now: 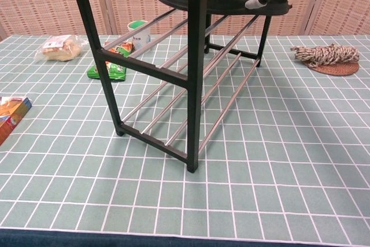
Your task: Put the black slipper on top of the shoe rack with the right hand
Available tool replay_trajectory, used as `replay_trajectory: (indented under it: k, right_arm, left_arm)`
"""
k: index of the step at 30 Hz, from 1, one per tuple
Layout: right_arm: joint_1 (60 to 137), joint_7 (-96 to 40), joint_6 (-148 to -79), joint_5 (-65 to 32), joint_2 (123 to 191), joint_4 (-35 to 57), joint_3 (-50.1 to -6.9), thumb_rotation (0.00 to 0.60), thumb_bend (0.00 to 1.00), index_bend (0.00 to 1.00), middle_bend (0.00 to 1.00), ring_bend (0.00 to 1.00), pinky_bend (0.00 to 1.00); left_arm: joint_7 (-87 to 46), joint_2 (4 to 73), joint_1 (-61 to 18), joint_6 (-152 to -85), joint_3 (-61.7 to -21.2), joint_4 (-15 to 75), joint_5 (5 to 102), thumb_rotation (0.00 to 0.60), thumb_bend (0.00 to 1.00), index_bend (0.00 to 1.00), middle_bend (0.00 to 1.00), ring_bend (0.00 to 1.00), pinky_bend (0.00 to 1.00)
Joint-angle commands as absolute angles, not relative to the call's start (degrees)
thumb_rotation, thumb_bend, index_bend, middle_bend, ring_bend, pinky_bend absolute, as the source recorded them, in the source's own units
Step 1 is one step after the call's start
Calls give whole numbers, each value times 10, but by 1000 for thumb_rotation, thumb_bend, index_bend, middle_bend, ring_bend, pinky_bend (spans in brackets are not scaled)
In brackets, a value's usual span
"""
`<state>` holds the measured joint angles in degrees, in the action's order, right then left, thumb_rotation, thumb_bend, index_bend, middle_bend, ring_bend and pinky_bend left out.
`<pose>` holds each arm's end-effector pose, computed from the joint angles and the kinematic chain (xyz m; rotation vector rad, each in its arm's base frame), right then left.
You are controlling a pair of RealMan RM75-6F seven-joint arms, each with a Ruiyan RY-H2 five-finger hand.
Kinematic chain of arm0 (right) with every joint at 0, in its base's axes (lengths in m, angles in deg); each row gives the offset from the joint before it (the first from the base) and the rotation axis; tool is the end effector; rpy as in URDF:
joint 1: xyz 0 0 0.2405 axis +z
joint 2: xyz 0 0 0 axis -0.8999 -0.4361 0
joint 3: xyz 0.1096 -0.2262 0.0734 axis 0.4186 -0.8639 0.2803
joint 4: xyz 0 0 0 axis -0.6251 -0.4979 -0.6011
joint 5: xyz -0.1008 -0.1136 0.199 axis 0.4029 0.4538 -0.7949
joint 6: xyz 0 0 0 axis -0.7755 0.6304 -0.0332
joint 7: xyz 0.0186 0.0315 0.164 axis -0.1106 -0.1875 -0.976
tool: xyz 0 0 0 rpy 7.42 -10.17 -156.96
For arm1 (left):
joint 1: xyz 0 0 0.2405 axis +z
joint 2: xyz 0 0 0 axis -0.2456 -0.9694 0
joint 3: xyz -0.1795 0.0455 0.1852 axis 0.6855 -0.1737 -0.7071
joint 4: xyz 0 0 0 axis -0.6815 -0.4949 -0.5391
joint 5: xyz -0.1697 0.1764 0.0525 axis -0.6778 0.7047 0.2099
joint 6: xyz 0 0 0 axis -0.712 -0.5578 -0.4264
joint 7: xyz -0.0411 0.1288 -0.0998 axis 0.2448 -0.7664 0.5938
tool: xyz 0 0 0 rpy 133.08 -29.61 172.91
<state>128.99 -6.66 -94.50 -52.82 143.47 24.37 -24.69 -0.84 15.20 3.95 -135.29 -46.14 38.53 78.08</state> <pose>-0.0762 -0.4905 0.0519 1.6702 -1.1140 0.8860 -0.3657 0.2511 0.1712 -1.3997 -0.9462 -0.9920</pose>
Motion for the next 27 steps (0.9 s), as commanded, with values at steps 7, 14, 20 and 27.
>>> replay_trajectory:
  k: [7, 14, 20, 27]
  right_arm:
    - [1292, -58, -950, -547, 1426, 258, -250, 600, 295, 6, 35, 156, 176]
    - [1296, -45, -959, -549, 1409, 287, -253, 600, 262, 0, 0, 112, 126]
    - [1284, -38, -983, -556, 1368, 339, -257, 600, 254, 0, 0, 97, 103]
    - [1247, -47, -1004, -537, 1301, 410, -267, 600, 253, 0, 0, 90, 97]
  left_arm:
    - [-11, 155, 39, -1352, -461, 385, 781, 600, 442, 14, 0, 0, 328]
    - [-12, 156, 38, -1350, -461, 381, 780, 600, 442, 14, 0, 0, 328]
    - [-21, 162, 34, -1341, -463, 379, 780, 600, 442, 14, 0, 0, 328]
    - [-39, 172, 29, -1332, -463, 379, 776, 600, 442, 14, 0, 0, 328]
